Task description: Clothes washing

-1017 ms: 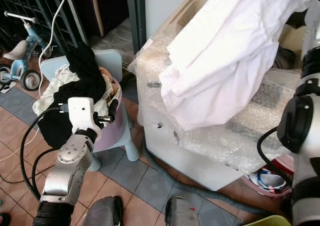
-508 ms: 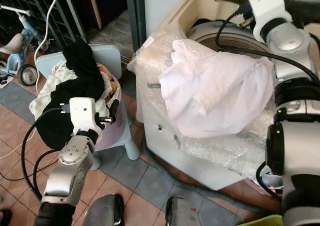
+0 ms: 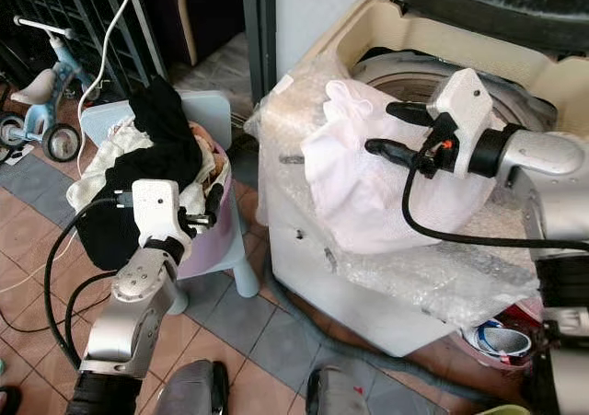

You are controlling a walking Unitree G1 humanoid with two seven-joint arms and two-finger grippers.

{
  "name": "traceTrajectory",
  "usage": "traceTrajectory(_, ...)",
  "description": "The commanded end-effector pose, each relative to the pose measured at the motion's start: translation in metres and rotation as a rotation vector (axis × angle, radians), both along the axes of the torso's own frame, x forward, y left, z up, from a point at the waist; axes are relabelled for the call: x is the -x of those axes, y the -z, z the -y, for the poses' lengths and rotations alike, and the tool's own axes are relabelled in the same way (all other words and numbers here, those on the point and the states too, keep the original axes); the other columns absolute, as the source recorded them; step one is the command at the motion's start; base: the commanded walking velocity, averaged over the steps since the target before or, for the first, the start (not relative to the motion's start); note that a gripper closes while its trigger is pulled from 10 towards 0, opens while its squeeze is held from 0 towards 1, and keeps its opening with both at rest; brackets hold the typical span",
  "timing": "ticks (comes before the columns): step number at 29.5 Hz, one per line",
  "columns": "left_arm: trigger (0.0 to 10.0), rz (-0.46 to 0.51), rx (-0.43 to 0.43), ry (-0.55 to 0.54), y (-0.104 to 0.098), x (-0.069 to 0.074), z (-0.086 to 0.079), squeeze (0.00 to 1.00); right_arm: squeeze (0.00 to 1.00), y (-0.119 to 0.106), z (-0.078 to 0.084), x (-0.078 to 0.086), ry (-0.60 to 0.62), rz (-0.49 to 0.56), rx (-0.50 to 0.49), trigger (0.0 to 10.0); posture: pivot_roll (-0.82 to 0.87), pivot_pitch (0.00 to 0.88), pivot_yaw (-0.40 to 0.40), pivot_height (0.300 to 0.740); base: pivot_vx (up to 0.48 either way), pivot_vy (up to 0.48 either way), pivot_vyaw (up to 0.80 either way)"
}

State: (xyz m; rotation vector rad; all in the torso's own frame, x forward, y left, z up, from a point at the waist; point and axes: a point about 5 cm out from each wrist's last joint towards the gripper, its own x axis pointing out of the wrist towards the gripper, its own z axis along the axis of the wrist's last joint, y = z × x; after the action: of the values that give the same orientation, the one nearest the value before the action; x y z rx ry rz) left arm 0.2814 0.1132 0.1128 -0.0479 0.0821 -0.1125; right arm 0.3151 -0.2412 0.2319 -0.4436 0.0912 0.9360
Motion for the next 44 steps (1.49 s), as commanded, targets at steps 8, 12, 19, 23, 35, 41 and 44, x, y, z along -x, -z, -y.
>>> traceTrajectory(8,10.0,-0.011,0.001,-0.013,0.002,0.003,-0.002,0.00,1.00,0.016,0.015,-0.022,0.214,0.105,0.323,10.0,-0.02,0.091,0.005,0.728,0.000,0.000,0.00)
traceTrajectory(12,10.0,-0.012,0.002,-0.021,0.003,0.004,-0.003,0.00,1.00,0.001,0.032,-0.044,0.470,0.216,0.345,10.0,-0.02,0.093,0.001,0.728,0.000,0.000,0.00)
traceTrajectory(19,10.0,-0.010,0.000,-0.027,0.002,0.003,-0.005,0.00,1.00,-0.037,0.068,-0.059,0.906,0.394,0.239,10.0,-0.02,0.095,0.001,0.728,0.000,0.000,0.00)
traceTrajectory(23,10.0,-0.010,-0.003,-0.029,0.002,0.003,-0.006,0.00,1.00,-0.063,0.072,-0.058,0.989,0.502,0.184,10.0,-0.02,0.098,0.003,0.728,0.000,0.000,0.00)
traceTrajectory(35,10.0,-0.013,0.001,-0.017,0.002,0.003,-0.003,0.00,0.00,-0.033,0.009,-0.021,0.212,0.256,0.070,10.0,-0.03,0.094,0.010,0.728,0.000,0.000,0.00)
traceTrajectory(41,10.0,-0.011,-0.001,-0.006,0.002,0.002,-0.001,0.00,0.00,-0.004,-0.005,-0.005,0.090,0.154,0.096,10.0,-0.03,0.089,0.015,0.728,0.000,0.000,0.00)
traceTrajectory(44,10.0,-0.007,-0.001,-0.005,0.001,0.001,0.000,0.00,0.00,0.002,-0.020,0.005,0.001,0.104,0.072,10.0,-0.03,0.083,0.017,0.728,0.000,0.000,0.00)
